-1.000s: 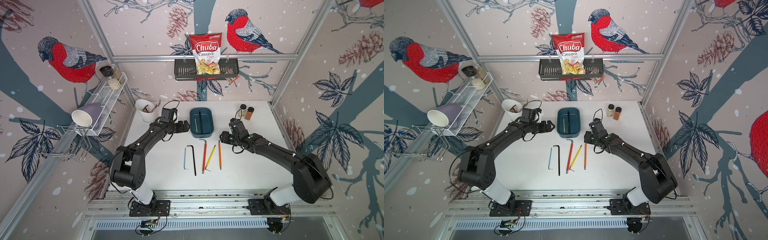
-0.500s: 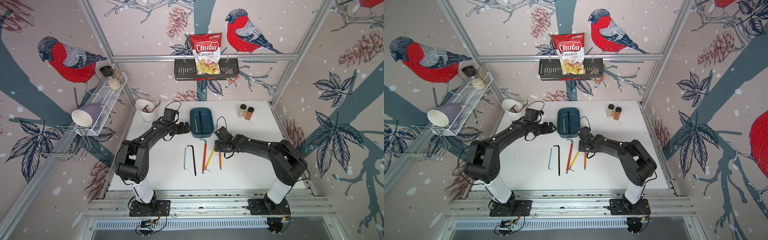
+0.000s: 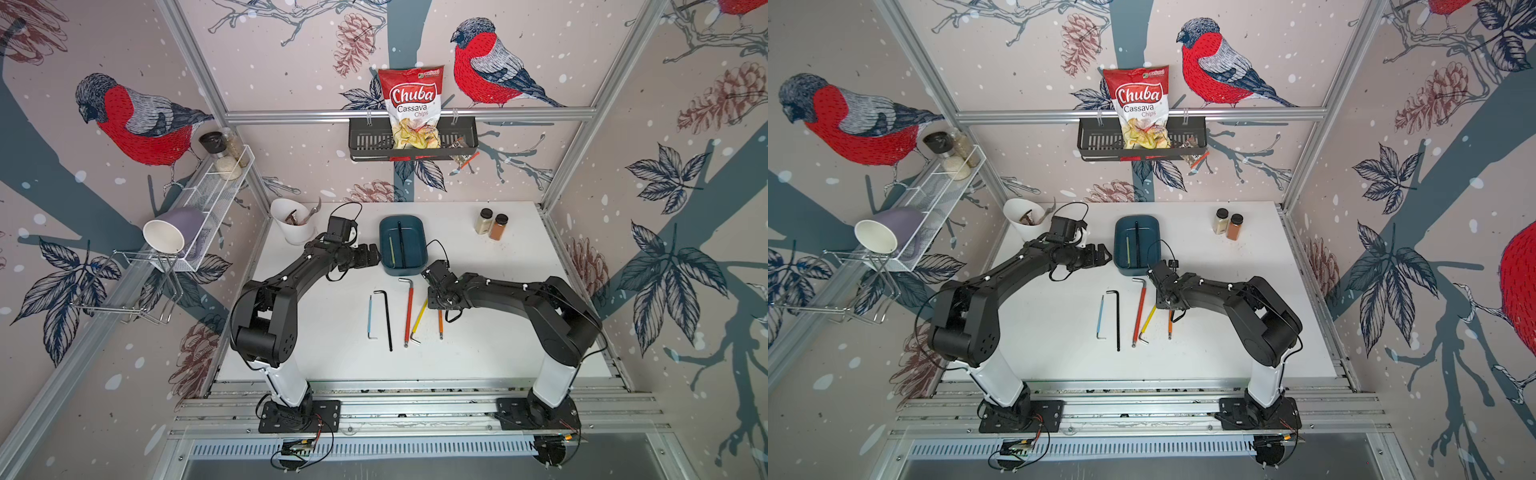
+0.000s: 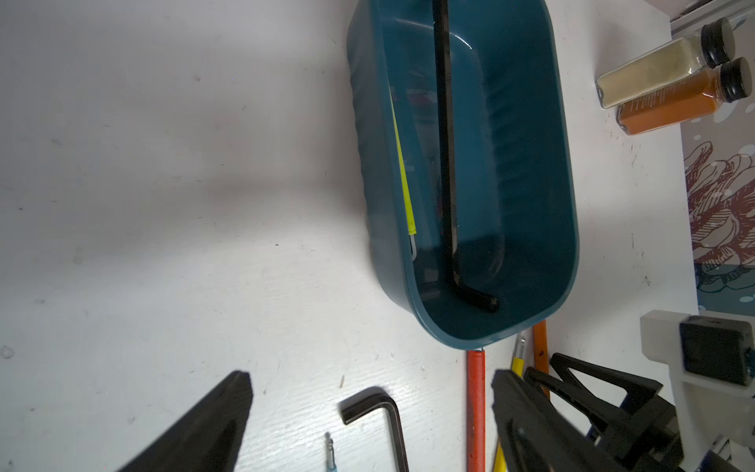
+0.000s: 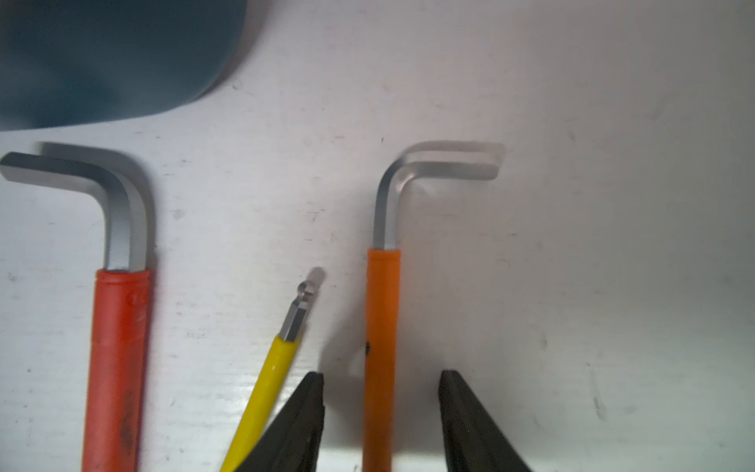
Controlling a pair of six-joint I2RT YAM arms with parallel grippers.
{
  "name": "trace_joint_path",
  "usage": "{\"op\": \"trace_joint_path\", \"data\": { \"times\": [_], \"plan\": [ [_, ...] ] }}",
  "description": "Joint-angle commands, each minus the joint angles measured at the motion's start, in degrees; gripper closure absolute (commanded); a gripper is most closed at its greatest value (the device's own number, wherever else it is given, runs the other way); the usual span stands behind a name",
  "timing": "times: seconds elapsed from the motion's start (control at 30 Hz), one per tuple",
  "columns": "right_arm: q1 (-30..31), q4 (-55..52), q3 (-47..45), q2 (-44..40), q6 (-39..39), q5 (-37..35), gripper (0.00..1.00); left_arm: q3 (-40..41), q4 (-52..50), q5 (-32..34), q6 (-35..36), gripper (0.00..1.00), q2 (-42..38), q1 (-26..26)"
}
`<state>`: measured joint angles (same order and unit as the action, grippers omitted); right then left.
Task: Put the hex key on the desktop into the storage box
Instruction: Pick up the Allen key from the center of the board.
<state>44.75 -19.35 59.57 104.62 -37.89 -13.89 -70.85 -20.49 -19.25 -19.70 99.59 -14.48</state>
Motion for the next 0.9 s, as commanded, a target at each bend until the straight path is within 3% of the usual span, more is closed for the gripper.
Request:
{"op": "trace_joint_path", "data": {
  "times": [0.0, 0.33, 0.6, 0.87],
  "plan": [
    [0.58, -3.37, -1.33, 2.04, -2.44, 3.86, 0.53, -0.41, -0.78, 1.22, 0.0, 0.05, -0.28, -0.12],
    [1.52, -2.36, -3.05, 2.48, -3.77, 3.82, 0.71, -0.15, -0.32, 1.25, -0.37, 0.05, -0.92, -0.11],
    [1.56, -0.48, -5.22, -0.5, -4.63, 4.74, 0.99, 0.17, -0.19, 1.63, -0.42, 0.05, -1.49, -0.12],
    [-0.29, 2.39, -7.32, -7.57, -5.53, 5.87, 1.0, 0.51, 0.32, 1.58, -0.56, 0.05, -1.97, -0.14]
  ]
}}
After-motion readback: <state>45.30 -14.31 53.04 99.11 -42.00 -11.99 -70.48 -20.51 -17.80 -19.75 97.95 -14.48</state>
